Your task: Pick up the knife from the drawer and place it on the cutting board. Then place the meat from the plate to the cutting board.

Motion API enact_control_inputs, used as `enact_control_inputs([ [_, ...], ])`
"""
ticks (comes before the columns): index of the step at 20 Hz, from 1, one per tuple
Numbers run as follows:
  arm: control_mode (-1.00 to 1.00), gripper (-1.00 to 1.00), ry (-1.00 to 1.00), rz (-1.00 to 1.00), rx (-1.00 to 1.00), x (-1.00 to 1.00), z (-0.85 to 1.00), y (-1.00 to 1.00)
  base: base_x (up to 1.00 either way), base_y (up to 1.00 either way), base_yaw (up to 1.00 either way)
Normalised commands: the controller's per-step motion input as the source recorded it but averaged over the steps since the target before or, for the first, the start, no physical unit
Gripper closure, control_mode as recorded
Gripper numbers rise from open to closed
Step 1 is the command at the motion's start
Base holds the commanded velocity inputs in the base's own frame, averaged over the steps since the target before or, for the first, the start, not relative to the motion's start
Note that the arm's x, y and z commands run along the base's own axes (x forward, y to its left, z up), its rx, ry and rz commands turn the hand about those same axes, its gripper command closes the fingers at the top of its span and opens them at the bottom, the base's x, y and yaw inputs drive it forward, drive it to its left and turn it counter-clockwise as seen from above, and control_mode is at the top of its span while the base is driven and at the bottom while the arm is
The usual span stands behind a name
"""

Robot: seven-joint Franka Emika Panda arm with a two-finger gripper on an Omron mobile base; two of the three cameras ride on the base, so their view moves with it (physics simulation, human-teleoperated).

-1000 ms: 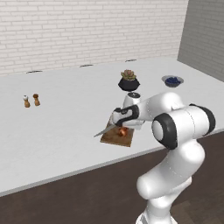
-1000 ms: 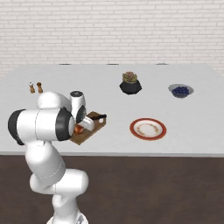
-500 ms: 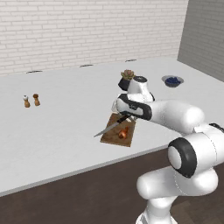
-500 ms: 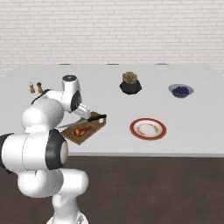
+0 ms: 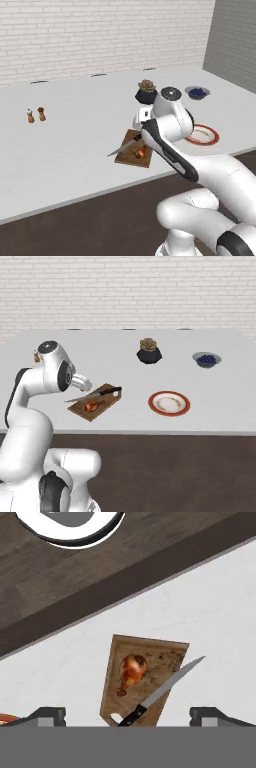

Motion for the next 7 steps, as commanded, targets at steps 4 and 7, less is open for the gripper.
enact_control_inputs([
  [4, -1.0, -1.0, -0.19, 0.09, -0.08, -1.0, 0.37, 0.01, 0.0, 0.0, 0.0],
  [7, -1.0, -1.0, -0.12, 0.09, -0.03, -0.83, 0.1, 0.0, 0.0, 0.0, 0.0],
])
